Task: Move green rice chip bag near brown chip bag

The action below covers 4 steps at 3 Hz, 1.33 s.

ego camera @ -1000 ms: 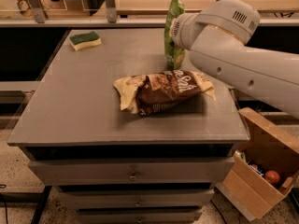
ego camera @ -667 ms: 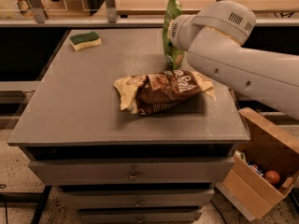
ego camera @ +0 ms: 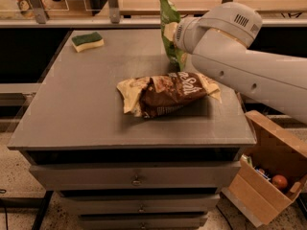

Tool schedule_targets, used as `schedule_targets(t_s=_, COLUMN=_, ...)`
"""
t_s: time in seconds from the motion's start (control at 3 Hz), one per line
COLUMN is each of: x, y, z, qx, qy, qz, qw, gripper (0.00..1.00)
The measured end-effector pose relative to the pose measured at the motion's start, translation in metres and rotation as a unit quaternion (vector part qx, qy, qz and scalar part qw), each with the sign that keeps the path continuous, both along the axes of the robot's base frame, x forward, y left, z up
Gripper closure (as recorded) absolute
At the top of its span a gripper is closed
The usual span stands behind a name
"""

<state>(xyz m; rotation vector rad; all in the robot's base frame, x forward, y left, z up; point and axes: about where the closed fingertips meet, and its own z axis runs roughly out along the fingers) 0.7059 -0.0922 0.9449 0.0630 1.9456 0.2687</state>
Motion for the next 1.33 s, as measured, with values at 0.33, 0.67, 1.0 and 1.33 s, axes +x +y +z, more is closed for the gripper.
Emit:
schedule_targets(t_s=0.33, x=0.009, y=-0.011, z=0.003, qx=0.0, qy=0.009, qz=-0.014, qw=0.9999, gripper=0.0)
schedule_targets(t_s=0.67, x=0.015, y=-0.022, z=0.014, qx=0.001, qy=0.015, qz=-0.025, qw=0.9996, gripper=0.0)
schedule_targets(t_s=1.0, x=0.016, y=-0.034, z=0.03, qx=0.001, qy=0.015, qz=-0.036, qw=0.9992, gripper=0.0)
schedule_targets(t_s=1.33, x=0.01, y=-0.045, z=0.05, qx=-0.002, qy=0.008, qz=-0.046, qw=0.9989, gripper=0.0)
